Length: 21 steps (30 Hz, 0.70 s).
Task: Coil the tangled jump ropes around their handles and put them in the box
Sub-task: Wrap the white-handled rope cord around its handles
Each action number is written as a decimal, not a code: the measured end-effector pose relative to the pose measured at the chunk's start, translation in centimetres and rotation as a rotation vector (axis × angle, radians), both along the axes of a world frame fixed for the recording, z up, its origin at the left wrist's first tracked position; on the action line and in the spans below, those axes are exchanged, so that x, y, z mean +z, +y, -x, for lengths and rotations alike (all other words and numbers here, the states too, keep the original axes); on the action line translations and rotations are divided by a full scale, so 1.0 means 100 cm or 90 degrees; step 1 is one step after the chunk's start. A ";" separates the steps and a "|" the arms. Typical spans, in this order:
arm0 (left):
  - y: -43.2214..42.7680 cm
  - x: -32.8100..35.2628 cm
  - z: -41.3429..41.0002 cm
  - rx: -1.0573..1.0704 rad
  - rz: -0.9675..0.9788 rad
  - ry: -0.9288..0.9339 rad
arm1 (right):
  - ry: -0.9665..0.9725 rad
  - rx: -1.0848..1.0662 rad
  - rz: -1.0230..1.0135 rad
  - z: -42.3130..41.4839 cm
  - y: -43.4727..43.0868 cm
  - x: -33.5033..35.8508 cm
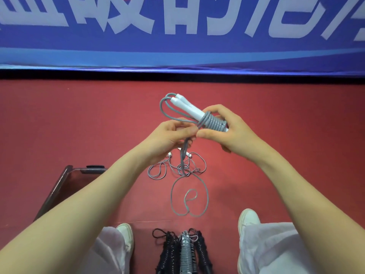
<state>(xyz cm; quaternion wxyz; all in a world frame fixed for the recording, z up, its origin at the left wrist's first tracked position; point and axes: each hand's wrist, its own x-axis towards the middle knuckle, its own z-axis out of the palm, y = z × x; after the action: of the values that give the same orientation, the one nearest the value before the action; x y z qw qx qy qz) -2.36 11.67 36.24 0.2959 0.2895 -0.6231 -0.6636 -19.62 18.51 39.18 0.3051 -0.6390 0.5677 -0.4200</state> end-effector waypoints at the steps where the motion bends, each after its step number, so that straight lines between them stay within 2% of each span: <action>1: 0.002 -0.001 0.001 -0.019 0.034 -0.013 | -0.044 0.013 -0.006 -0.002 0.000 -0.001; 5: 0.010 0.004 0.002 -0.029 0.164 -0.114 | -0.184 -0.011 -0.010 -0.011 0.001 -0.004; 8: 0.005 0.010 0.000 -0.043 0.187 -0.153 | -0.232 -0.031 -0.041 -0.016 0.003 -0.001; 13: 0.002 0.005 -0.010 -0.154 0.112 -0.186 | -0.315 -0.146 -0.032 -0.007 -0.004 0.001; 18: -0.007 -0.006 -0.015 -0.148 -0.075 -0.002 | -0.349 -0.183 -0.049 0.009 -0.009 0.002; 21: -0.008 -0.004 -0.016 -0.196 -0.133 0.005 | -0.371 -0.206 -0.058 0.012 -0.014 0.000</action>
<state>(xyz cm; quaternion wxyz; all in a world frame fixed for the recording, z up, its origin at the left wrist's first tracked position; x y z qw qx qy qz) -0.73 10.90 35.80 0.1617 0.2172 -0.5863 -0.7635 -20.87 17.11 39.21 0.4126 -0.3791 0.5688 -0.6021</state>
